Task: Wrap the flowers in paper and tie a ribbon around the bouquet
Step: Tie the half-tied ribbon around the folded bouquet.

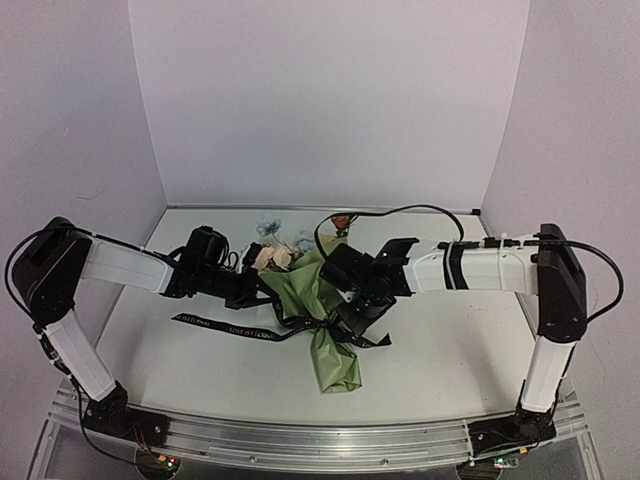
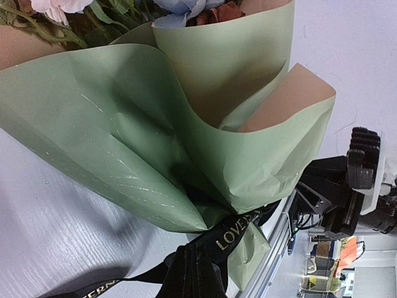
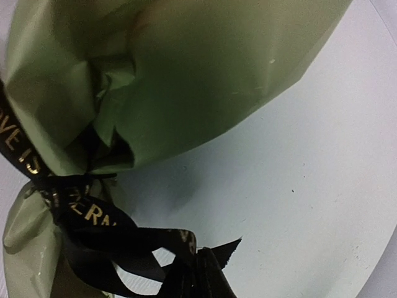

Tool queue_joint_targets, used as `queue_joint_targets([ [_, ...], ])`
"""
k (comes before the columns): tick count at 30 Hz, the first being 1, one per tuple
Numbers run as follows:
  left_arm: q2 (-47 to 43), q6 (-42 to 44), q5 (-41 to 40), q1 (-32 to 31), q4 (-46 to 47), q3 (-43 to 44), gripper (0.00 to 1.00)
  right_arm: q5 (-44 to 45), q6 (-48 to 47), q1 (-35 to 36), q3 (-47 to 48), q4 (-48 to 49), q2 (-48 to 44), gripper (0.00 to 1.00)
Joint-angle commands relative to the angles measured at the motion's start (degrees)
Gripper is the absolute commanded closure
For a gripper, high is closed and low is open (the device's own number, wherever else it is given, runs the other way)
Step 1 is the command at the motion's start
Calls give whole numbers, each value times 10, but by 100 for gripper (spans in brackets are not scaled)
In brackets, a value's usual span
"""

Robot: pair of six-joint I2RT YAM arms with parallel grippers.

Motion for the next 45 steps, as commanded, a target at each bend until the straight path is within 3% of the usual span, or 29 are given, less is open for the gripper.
queue_joint_targets([
  [1, 5, -9, 17, 2, 33, -2, 100, -9, 32, -20, 13, -14, -12, 82],
  [8, 3, -3, 34, 2, 24, -4, 100, -116, 171, -21, -28, -17, -44, 62],
  [12, 1, -2, 37, 2, 23, -6, 100, -117, 214, -18, -54, -18, -75, 52],
  [16, 0, -3, 37, 2, 23, -5, 100, -94, 201, -11, -72, -19, -115, 45],
  [22, 1, -1, 38, 2, 17, -1, 100, -88, 205, 5, -74, -34, -152, 44],
  [28, 7, 1, 42, 2, 17, 2, 100, -107, 272, 42, -77, -10, -145, 50],
  [38, 13, 12, 43, 2, 5, 12, 100, -202, -53, 54, -46, 12, -93, 60],
  [42, 11, 14, 42, 2, -2, 17, 100, -218, -133, 51, -47, 5, -79, 62],
  [45, 12, 15, 41, 2, -6, 19, 100, -211, -169, 49, -44, -5, -70, 58],
])
